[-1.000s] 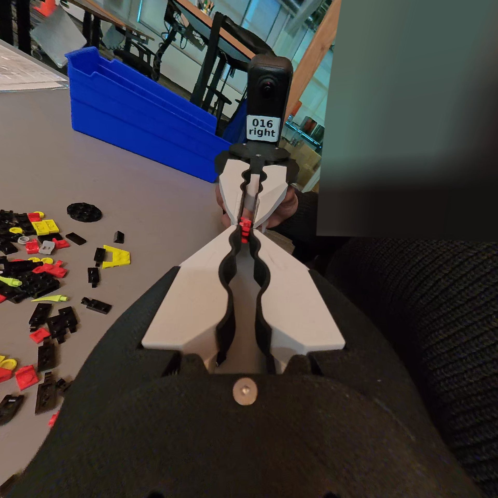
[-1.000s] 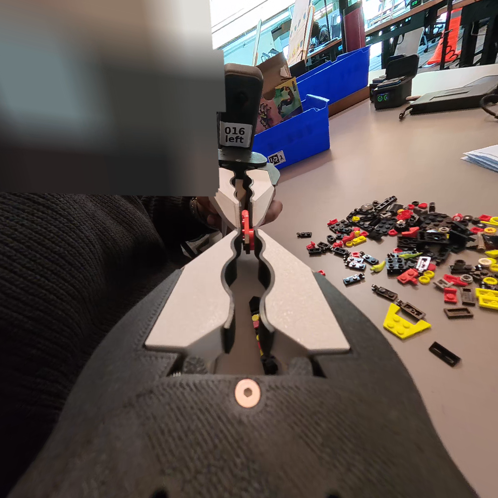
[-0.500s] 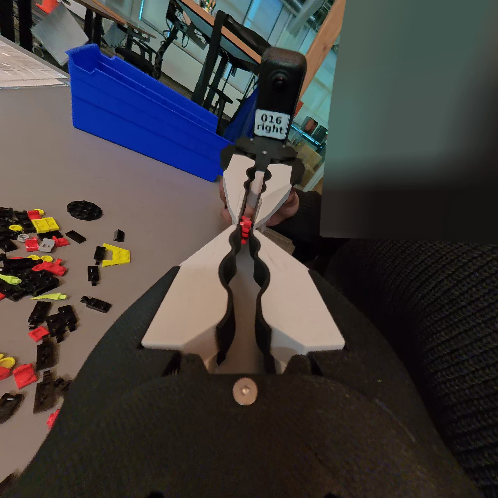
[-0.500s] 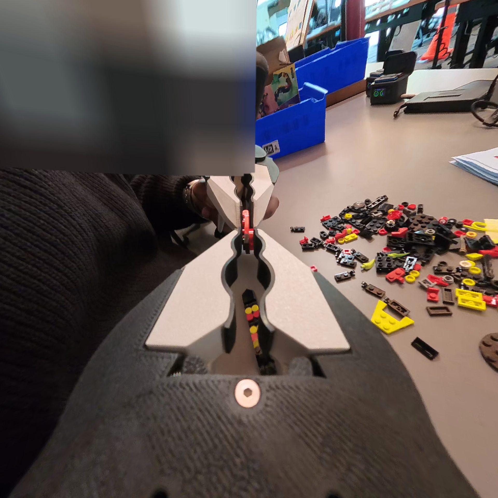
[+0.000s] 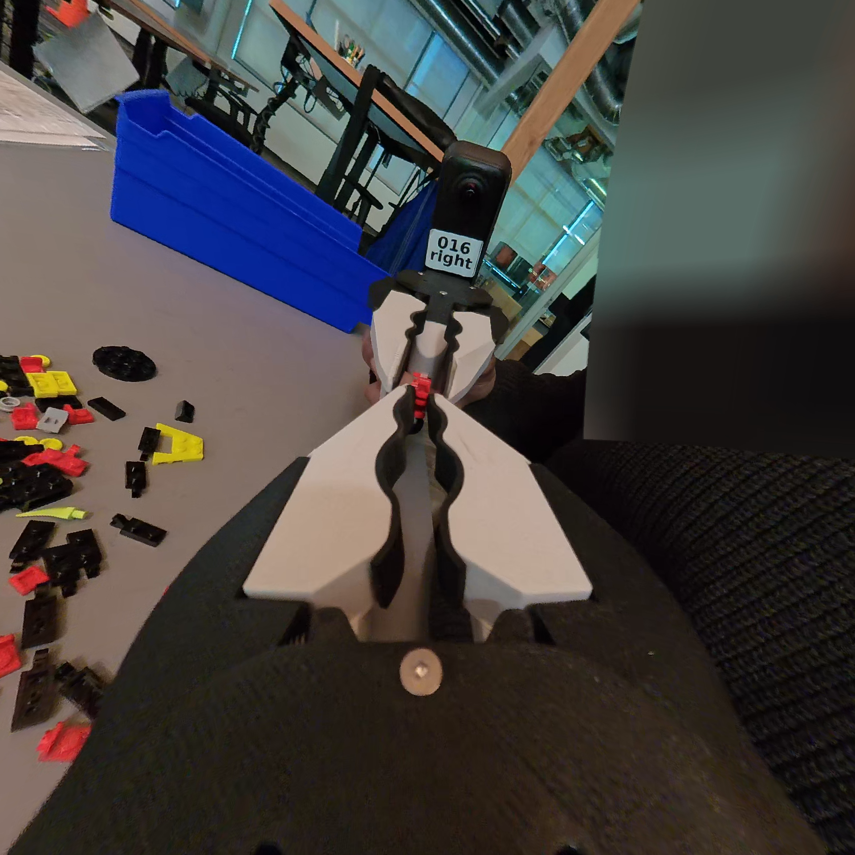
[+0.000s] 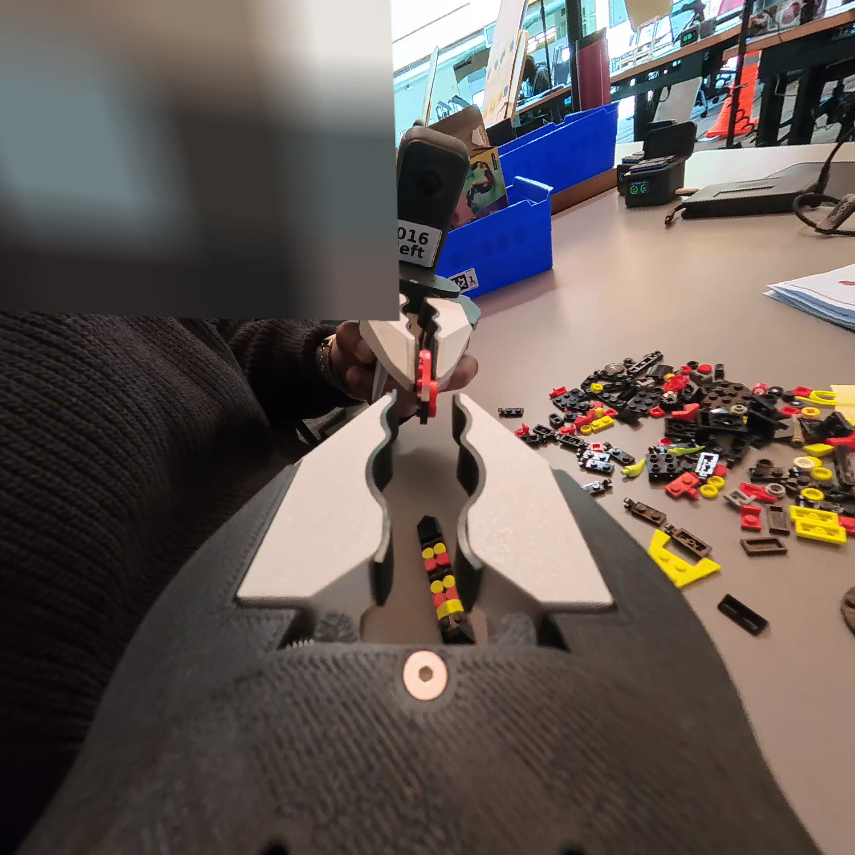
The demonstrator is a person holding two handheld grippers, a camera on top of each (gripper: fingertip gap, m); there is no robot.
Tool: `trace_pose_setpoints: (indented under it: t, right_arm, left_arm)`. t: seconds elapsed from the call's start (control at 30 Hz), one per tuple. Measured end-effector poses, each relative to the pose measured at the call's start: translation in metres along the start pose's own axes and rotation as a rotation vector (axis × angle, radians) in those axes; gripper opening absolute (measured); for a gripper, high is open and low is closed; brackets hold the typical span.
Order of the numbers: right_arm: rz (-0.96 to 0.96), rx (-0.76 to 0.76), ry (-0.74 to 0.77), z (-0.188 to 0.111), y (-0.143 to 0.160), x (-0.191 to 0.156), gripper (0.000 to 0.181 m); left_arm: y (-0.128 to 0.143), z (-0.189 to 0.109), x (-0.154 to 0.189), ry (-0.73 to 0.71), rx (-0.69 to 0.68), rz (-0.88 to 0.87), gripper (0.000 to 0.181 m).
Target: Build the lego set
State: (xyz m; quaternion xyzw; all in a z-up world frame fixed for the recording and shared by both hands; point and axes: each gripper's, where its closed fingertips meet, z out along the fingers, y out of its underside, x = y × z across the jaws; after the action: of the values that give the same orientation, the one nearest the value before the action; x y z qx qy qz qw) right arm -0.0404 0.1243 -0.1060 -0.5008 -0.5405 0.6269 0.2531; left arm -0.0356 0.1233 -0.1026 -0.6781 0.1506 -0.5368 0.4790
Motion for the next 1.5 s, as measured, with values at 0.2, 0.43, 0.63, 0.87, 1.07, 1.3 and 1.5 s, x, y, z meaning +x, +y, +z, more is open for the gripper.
trace_pose_setpoints:
  t: [0.2, 0.43, 0.63, 0.87, 1.07, 1.3, 1.5]
  right_arm:
    - [-0.006, -0.011, -0.006, 0.001, 0.002, -0.001, 0.010]
    - [-0.013, -0.037, -0.015, -0.001, 0.004, -0.003, 0.007]
    - [-0.006, -0.061, -0.012, -0.002, 0.005, -0.003, 0.007]
    - [-0.007, -0.066, -0.016, -0.001, 0.007, -0.004, 0.007]
    - [-0.029, -0.078, 0.001, -0.001, 0.009, -0.002, 0.006]
    - [-0.037, -0.078, 0.005, -0.002, 0.009, -0.002, 0.006]
    - [0.009, -0.059, 0.016, -0.003, 0.008, 0.003, 0.006]
  left_arm:
    - [0.002, 0.003, 0.001, 0.004, -0.006, -0.006, 0.002]
    - [0.004, 0.004, 0.003, 0.010, -0.020, -0.006, 0.002]
    - [0.007, 0.005, 0.003, 0.012, -0.032, -0.007, 0.004]
    - [0.005, 0.003, 0.003, 0.022, -0.024, -0.025, 0.009]
    - [0.004, 0.002, 0.002, 0.030, -0.022, -0.046, 0.003]
    - [0.004, 0.003, 0.002, 0.031, -0.026, -0.057, 0.003]
    - [0.004, 0.002, -0.006, -0.024, -0.020, -0.046, 0.009]
